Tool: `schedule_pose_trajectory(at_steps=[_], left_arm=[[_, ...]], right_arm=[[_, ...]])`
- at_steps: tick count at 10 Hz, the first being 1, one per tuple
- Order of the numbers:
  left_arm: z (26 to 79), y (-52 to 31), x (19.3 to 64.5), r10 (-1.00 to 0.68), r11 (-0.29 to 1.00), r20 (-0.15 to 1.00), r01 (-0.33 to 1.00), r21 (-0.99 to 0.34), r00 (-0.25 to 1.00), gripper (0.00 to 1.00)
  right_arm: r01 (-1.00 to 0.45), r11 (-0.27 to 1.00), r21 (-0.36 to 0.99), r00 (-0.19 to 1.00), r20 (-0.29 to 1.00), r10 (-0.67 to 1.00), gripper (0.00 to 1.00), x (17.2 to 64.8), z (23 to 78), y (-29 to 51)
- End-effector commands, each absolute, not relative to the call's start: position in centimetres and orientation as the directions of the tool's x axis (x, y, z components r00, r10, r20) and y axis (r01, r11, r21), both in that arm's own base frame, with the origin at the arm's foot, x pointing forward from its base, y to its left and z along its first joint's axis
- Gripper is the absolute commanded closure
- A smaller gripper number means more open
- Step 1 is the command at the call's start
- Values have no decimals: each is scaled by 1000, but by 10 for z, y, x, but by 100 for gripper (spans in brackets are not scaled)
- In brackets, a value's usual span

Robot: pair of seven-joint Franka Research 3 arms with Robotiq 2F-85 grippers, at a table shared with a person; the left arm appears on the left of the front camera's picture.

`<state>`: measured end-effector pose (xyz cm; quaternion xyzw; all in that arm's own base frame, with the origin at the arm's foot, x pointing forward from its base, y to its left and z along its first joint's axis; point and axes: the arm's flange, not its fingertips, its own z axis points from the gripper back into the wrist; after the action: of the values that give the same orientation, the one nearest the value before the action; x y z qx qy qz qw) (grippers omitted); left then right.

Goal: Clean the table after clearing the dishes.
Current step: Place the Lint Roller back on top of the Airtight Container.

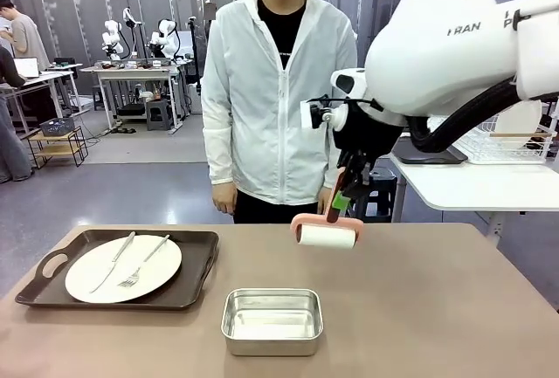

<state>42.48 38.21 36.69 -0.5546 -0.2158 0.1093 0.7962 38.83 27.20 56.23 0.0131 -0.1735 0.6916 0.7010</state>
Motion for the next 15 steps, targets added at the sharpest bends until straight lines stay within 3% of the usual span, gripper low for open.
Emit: schedule_pose_trajectory(at_steps=[1,8,12,15], left_arm=[[369,383,422,411,368,229,70,-927,882,0],[369,383,422,411,368,229,70,-927,882,0],[369,383,422,411,368,229,70,-927,882,0],[369,383,422,411,368,229,70,-927,882,0]], right_arm=[[-983,108,-146,77,201,976,78,372,550,299],[-995,41,-88,32,100,994,78,375,493,395],[-995,89,-44,88,25,996,78,387,478,428],[-996,77,-39,74,81,994,78,394,469,435]])
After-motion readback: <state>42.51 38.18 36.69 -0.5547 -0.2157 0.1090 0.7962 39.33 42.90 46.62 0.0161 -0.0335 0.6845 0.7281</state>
